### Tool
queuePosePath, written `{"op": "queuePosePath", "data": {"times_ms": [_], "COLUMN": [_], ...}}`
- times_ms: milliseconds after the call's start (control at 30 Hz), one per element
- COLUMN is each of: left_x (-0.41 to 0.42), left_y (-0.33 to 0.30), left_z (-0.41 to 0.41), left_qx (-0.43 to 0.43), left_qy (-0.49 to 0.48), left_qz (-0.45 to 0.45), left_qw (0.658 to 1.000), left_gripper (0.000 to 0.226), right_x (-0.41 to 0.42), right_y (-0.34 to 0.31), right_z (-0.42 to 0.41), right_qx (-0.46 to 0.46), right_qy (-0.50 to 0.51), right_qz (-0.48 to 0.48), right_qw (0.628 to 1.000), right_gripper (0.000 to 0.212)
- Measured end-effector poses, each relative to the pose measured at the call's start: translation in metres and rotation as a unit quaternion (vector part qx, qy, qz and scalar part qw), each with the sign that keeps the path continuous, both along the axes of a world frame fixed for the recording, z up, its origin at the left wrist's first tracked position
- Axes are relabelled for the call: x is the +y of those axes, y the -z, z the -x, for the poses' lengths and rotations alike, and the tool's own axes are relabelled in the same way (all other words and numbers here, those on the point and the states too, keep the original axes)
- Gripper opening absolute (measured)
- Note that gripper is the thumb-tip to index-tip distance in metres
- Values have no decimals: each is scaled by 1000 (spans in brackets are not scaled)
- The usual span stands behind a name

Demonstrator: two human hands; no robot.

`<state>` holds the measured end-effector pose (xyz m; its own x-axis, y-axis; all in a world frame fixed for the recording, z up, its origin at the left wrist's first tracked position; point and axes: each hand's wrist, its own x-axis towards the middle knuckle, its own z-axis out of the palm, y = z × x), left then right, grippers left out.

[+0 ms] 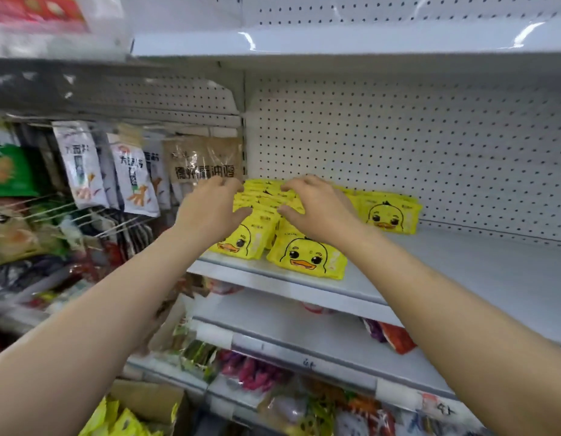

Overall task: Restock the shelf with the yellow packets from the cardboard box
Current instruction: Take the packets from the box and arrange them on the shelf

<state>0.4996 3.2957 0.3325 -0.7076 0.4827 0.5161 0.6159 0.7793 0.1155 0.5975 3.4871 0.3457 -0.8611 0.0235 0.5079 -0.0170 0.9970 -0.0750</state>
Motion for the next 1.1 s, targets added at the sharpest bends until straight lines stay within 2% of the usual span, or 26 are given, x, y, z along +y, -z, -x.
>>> {"op": "queuePosePath", "data": {"times_ms": [333, 567, 700, 900, 1100], "left_x": [-115, -164, -202, -253, -298], "left_y": [27, 57, 85, 124, 179], "left_z": [-46, -88, -100, -88, -41], "left_qx": [0, 23, 13, -20, -64], "left_qy": [-154, -223, -273, -317, -308], "left_qz": [-18, -34, -31, -24, -24], "left_qw": [988, 974, 961, 948, 949], "left_gripper": [48, 44, 45, 44, 44], "right_x": [-98, -158, -194, -252, -302], "right_y": [26, 52, 74, 116, 172], "right_z": [47, 51, 58, 89, 142], "right_qx": [-20, -5, -39, -84, -140], "right_qy": [-178, -338, -398, -441, -427], "right_qz": [-30, -36, -24, 4, -11], "right_qw": [983, 940, 916, 894, 893], "right_gripper": [41, 46, 48, 48, 50]}}
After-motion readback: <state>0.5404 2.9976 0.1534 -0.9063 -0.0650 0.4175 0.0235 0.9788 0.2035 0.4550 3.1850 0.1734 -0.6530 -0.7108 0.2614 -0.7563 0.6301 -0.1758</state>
